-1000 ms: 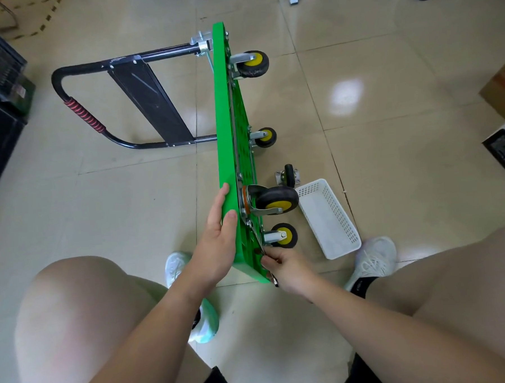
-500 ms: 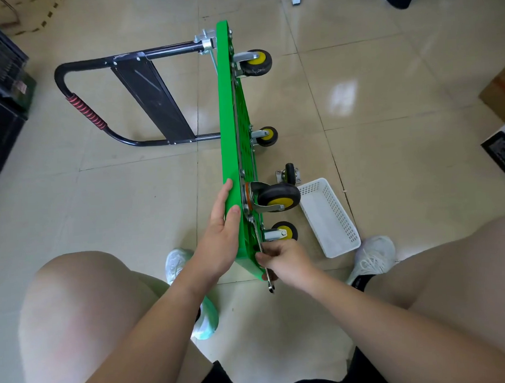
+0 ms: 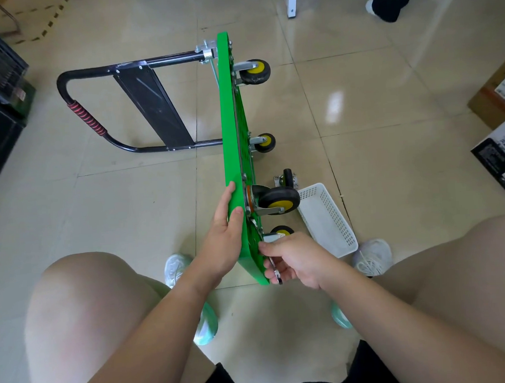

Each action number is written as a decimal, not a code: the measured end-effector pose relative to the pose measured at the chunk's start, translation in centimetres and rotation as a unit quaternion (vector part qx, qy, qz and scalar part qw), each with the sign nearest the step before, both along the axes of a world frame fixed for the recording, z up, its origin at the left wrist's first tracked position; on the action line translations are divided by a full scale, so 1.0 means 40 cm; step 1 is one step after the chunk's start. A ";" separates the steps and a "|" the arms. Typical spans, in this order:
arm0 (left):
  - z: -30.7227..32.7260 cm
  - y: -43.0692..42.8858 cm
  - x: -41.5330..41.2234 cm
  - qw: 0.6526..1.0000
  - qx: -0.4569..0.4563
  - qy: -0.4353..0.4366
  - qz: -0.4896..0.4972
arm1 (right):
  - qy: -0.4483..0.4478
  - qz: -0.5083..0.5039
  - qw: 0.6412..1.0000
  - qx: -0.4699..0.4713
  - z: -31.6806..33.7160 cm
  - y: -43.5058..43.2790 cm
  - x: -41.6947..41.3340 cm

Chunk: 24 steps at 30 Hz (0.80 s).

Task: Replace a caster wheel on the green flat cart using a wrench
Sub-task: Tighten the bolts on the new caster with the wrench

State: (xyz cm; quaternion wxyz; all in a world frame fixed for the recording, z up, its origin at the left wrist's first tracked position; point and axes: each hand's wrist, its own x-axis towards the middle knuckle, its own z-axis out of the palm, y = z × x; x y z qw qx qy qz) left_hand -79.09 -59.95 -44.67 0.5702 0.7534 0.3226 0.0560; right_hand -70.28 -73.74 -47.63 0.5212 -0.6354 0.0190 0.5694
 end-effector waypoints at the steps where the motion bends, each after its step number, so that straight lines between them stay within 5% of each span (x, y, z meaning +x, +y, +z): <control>1: -0.001 -0.001 0.001 1.000 -0.001 -0.002 0.002 | 0.005 0.006 1.000 0.001 0.001 -0.005 -0.002; 6: -0.006 -0.001 0.002 1.000 -0.005 -0.004 0.010 | -0.010 0.031 0.999 -0.011 -0.024 -0.034 -0.025; 16: -0.018 0.005 0.002 1.000 -0.011 -0.007 0.008 | -0.235 0.058 0.969 -0.042 -0.214 -0.017 0.002; 24: -0.012 0.006 -0.001 1.000 0.008 0.003 0.002 | -0.197 0.053 0.979 -0.008 -0.288 0.032 0.017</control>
